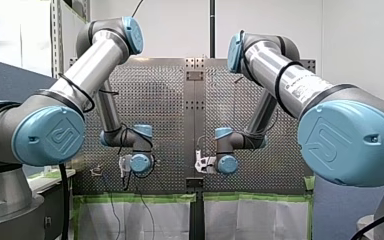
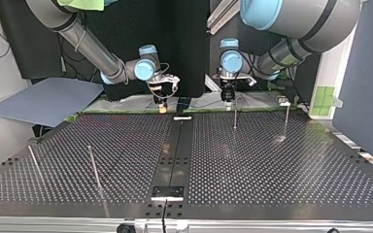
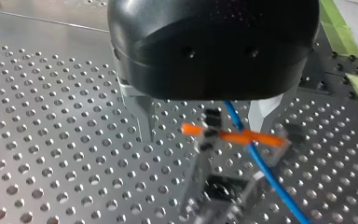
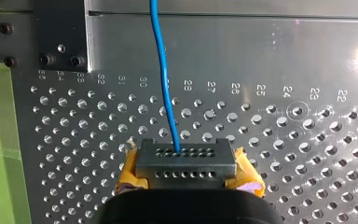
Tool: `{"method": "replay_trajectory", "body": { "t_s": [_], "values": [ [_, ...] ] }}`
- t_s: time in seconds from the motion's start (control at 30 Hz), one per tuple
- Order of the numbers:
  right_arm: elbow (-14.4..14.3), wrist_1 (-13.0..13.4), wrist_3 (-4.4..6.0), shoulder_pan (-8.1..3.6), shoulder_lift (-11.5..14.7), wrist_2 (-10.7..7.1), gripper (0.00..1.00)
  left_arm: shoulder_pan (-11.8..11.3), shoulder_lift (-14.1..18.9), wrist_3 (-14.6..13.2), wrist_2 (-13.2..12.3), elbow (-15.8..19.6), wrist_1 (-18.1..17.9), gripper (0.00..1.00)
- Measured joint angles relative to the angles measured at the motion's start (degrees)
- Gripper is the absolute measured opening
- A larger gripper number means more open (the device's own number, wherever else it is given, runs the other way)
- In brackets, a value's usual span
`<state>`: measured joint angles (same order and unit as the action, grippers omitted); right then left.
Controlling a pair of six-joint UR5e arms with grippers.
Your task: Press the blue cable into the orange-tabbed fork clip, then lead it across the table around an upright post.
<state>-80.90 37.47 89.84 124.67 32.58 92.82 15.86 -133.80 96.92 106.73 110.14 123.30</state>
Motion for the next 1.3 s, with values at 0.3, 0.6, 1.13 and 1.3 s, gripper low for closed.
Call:
{"method": "replay_trajectory", "body": {
  "t_s": [0.3, 0.6, 1.13, 1.3],
  "values": [
    [-0.01, 0.1, 0.01, -0.08, 0.0, -0.05, 0.0, 1.39, -0.07, -0.53, 0.92, -1.43, 0.84, 1.0],
    [-0.02, 0.05, 0.0, -0.08, 0.01, -0.13, 0.0, 1.56, -0.11, -2.37, 1.87, -1.61, 1.71, 1.0],
    [-0.01, -0.12, 0.0, -0.14, 0.01, -0.26, 0.0, 2.67, -0.07, -3.92, 3.58, -1.63, 2.39, 0.37],
    [-0.01, -0.13, 0.0, -0.14, 0.0, -0.26, 0.0, 2.98, -0.08, -4.55, 5.89, -1.62, 2.56, 0.04]
  ]
}}
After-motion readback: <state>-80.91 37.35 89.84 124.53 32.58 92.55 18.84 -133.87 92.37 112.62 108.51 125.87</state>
